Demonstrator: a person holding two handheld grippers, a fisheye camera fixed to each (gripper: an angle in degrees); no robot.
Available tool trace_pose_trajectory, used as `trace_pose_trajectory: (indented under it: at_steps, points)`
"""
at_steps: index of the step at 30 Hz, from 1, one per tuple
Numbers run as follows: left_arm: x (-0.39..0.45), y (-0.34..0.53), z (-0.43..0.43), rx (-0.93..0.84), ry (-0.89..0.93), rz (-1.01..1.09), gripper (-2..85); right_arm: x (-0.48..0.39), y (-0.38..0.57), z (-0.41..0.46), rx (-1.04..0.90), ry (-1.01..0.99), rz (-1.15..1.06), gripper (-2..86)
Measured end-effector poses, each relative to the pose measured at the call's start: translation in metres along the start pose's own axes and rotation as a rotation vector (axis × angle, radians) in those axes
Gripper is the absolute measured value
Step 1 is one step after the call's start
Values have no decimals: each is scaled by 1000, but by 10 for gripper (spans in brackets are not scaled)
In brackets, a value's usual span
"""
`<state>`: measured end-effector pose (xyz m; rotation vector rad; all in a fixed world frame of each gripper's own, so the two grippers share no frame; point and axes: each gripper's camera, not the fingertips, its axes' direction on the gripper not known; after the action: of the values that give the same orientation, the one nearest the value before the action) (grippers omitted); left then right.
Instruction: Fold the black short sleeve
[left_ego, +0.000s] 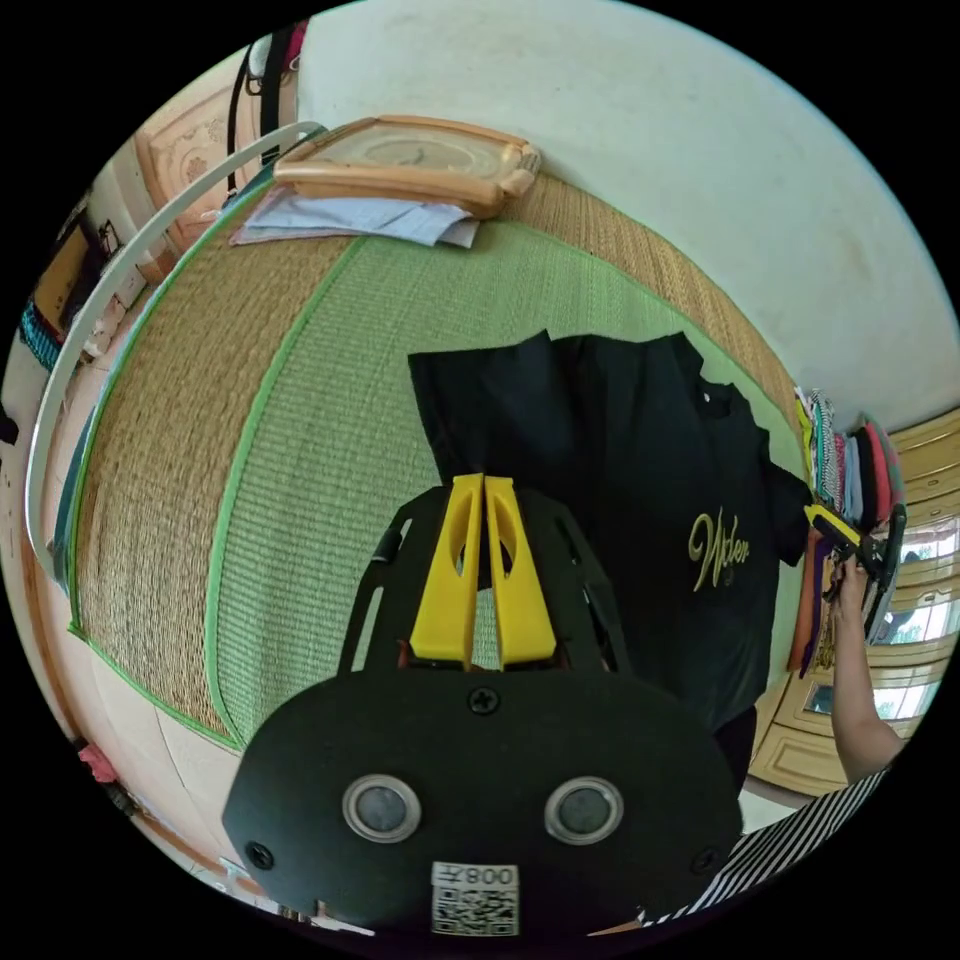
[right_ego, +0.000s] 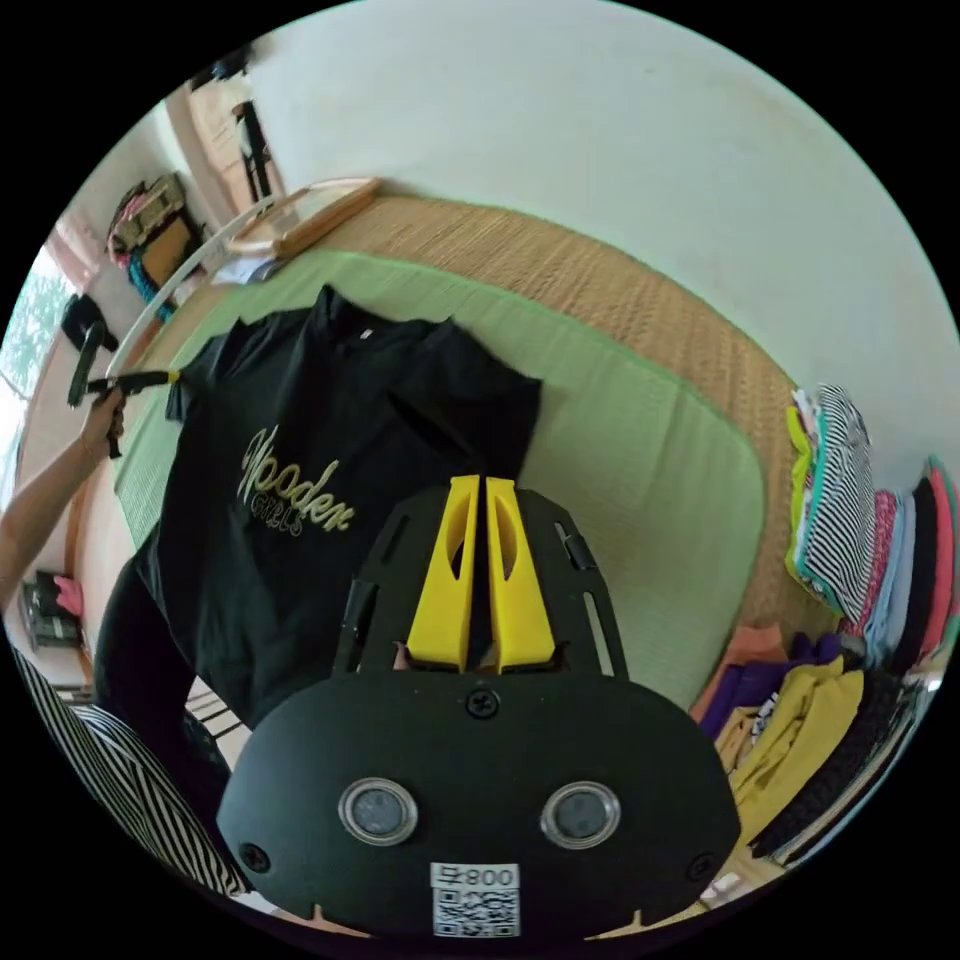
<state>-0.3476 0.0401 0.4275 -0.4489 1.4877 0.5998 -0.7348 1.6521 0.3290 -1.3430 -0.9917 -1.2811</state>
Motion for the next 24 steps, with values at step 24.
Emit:
trace_pose_trajectory:
  at_steps: [24]
  points:
    - [32, -86, 65, -18, 113, 93, 2, -31, -21, 139, -147, -51, 112, -2]
